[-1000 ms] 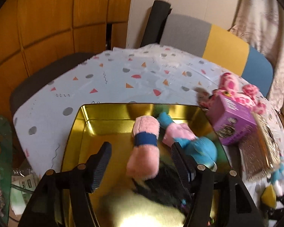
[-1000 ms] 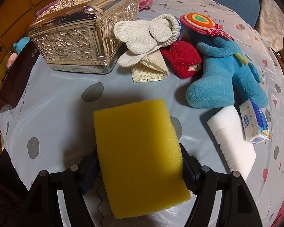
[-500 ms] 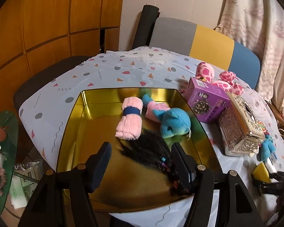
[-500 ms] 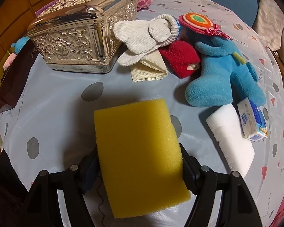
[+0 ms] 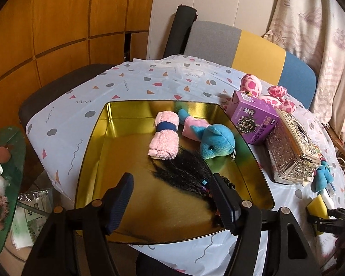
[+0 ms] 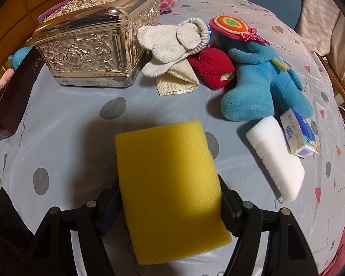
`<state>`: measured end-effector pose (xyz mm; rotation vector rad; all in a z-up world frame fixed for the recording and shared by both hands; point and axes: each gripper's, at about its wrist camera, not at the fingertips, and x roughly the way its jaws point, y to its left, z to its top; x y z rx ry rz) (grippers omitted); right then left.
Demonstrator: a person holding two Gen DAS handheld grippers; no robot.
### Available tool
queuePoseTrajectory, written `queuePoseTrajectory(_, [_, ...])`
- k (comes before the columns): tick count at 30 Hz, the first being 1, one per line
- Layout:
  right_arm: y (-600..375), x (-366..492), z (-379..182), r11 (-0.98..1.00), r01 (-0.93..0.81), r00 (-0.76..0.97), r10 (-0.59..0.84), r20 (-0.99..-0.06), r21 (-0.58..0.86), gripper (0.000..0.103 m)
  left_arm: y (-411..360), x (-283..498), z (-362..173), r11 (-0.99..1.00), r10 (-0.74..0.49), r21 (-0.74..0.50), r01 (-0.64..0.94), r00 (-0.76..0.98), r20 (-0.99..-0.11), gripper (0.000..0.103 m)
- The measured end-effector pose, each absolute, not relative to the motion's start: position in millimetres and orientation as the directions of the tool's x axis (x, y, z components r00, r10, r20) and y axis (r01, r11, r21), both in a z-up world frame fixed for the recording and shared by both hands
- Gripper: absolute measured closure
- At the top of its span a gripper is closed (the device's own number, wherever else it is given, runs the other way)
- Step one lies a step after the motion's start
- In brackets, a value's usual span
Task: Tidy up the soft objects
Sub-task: 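Carry the yellow sponge over the gold tray with the right tool, then lower the yellow sponge into the tray and open the right tool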
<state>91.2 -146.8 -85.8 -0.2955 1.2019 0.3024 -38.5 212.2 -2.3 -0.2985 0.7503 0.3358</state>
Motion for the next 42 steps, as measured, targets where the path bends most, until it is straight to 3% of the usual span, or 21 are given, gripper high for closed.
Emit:
queuePoseTrajectory(6, [-126.8,70.3,-54.6,0.914,-0.407,0.362,0.174,-0.916,0.013,0.030,226.5,-46.8,-0.3,0.890,0.213,-0.147,-0.431,0.679,-0.702,0.027])
queuePoseTrajectory(12, [-57.7,48.1,5.2,0.796,-0.605,0.401,0.320,-0.858,0.014,0.030,254.0,-60.1,-0.5,0.849,0.256,-0.165,-0.503,0.663,-0.703,0.027])
queuePoseTrajectory(19, [50.8,32.0,37.3,0.604,-0.797,0.341,0.442,-0.830,-0.005,0.030,281.1,-78.4,6.5,0.807,0.321,-0.165,-0.567,0.656,-0.683,0.027])
queuePoseTrajectory(30, [182.9,25.5,-6.3,0.431,-0.902,0.207,0.476,-0.855,0.021,0.029,306.8,-96.1,-0.4,0.765,0.344,-0.180,-0.619,0.629,-0.697,0.027])
queuePoseTrajectory(37, [216.8,12.5,-56.6,0.373,-0.928,0.168,0.393,-0.904,-0.010,0.028,310.7,-99.9,-7.1,0.761,0.353,-0.164,-0.628,0.612,-0.707,0.027])
queuePoseTrajectory(39, [217.2,12.3,-59.7,0.369,-0.929,0.157,0.398,-0.904,0.002,0.027,310.0,-98.8,-8.3,0.764,0.352,-0.160,-0.626,0.611,-0.709,0.027])
queuePoseTrajectory(40, [215.6,12.5,-59.3,0.368,-0.930,0.151,0.400,-0.904,0.008,0.019,309.1,-98.3,-8.3,0.765,0.353,-0.157,-0.625,0.610,-0.709,0.026])
queuePoseTrajectory(42, [212.3,12.4,-56.5,0.368,-0.930,0.143,0.403,-0.904,0.017,0.016,306.6,-97.7,-8.1,0.768,0.351,-0.156,-0.621,0.612,-0.709,0.024])
